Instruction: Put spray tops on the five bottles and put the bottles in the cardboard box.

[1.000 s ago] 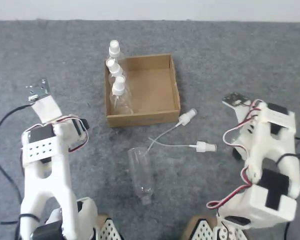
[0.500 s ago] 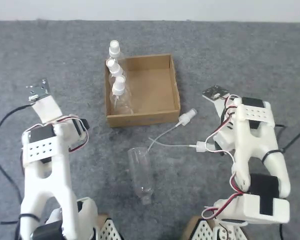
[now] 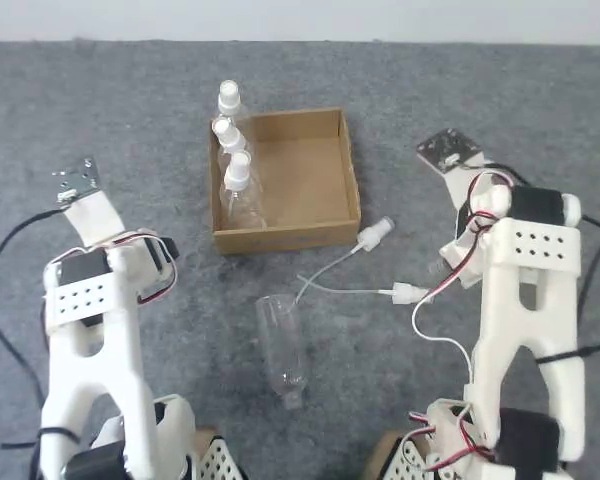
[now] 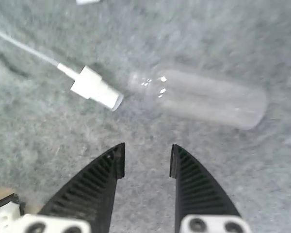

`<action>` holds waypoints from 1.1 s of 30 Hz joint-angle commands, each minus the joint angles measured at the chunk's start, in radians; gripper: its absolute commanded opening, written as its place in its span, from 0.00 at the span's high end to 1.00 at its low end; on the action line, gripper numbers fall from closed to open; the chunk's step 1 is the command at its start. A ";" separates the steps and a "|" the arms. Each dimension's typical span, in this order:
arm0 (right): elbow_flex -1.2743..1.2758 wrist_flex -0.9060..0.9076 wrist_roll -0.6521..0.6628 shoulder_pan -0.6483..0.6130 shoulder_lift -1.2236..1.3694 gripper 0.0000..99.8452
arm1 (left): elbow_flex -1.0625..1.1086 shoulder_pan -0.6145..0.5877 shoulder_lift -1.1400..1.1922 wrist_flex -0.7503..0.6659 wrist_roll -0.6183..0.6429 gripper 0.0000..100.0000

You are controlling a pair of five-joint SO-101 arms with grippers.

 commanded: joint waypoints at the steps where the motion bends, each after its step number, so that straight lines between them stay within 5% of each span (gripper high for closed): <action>1: -0.110 -0.012 -0.005 -0.016 -0.042 0.89 | -0.008 -0.003 -0.011 -0.028 0.002 0.76; 10: -0.149 -0.008 0.190 -0.012 0.050 0.65 | -0.008 -0.003 -0.011 -0.029 0.002 0.76; 20: -0.040 -0.019 0.614 -0.019 0.062 0.64 | -0.008 -0.003 -0.011 -0.029 0.002 0.76; 26: -0.006 -0.038 0.683 -0.018 0.064 0.64 | -0.008 -0.002 -0.011 -0.031 0.002 0.76; 33: 0.140 -0.271 0.684 -0.013 0.064 0.64 | -0.008 -0.002 -0.008 -0.031 0.002 0.76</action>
